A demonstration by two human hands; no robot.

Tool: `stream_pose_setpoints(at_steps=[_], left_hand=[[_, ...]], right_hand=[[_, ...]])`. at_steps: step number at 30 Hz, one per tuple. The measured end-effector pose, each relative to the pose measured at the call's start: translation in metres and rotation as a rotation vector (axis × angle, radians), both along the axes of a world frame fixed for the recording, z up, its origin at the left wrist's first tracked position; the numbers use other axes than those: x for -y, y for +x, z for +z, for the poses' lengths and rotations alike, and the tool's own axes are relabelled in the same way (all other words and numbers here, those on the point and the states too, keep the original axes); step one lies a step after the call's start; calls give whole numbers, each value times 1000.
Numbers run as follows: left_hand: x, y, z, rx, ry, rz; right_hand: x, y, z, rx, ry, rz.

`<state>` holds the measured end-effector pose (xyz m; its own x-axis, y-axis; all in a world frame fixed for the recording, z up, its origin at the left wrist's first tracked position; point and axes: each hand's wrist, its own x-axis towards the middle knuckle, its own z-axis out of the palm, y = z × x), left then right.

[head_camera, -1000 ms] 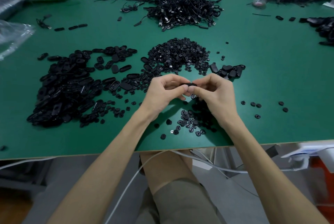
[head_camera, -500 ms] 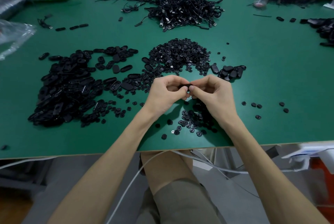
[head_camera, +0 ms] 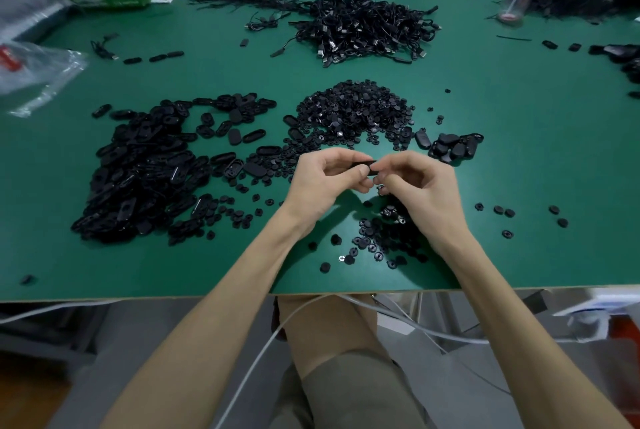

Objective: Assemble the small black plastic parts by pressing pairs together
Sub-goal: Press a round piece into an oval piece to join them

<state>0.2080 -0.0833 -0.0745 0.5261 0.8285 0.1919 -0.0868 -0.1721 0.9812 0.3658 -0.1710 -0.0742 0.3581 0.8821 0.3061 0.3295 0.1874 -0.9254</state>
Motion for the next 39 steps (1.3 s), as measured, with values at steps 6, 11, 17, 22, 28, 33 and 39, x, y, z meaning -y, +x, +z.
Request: stream_pose_setpoints(at_steps=[6, 11, 17, 22, 28, 33, 39], left_hand=[[-2, -1, -1, 42, -75, 100], [-1, -1, 1, 47, -107, 28], [2, 0, 2, 19, -78, 36], [-2, -9, 17, -134, 94, 257], [-46, -98, 34, -1080, 416, 613], [-56, -152, 35, -1504, 397, 733], [-58, -153, 31, -1376, 507, 788]], right_hand=[[0, -3, 0, 93, -60, -18], [3, -4, 4, 56, -45, -22], [5, -4, 8, 18, 10, -64], [4, 1, 7, -89, 51, -224], [-2, 7, -1, -308, -93, -202], [1, 2, 2, -72, -89, -209], [-4, -8, 0, 580, -334, -139]])
